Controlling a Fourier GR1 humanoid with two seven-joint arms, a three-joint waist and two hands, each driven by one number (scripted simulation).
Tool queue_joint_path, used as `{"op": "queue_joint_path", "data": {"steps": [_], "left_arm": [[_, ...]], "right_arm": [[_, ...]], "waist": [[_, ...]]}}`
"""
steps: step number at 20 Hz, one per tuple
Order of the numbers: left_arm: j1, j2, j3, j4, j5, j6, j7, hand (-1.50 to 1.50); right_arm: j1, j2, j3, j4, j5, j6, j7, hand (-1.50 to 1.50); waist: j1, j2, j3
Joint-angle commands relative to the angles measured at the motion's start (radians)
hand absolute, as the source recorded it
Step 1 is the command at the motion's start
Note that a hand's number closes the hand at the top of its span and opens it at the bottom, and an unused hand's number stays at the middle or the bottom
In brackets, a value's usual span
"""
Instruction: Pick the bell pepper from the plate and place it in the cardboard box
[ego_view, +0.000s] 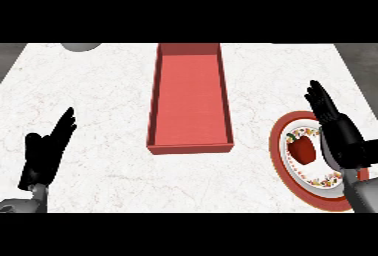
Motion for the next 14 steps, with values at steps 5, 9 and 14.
{"op": "queue_joint_path", "data": {"steps": [5,9,14], "left_arm": [[-0.066,-0.016,-0.012,-0.013,-0.107,0.065,-0.069,0.00],[-0.027,-0.026,-0.033,-0.066,-0.097,0.052,-0.051,0.00],[0.036,-0.052,-0.033,-0.131,-0.107,0.050,-0.048,0.00]], "right_arm": [[-0.167,0.041,-0.121,0.017,-0.145,0.211,-0.134,-1.50],[-0.107,0.002,-0.128,0.207,0.120,-0.124,-0.069,1.50],[-0.090,0.053,-0.271,0.329,-0.027,0.085,-0.328,-1.50]], "waist": [[0.023,0.004,0.013],[0.031,0.005,0.013],[0.022,0.003,0.012]]}}
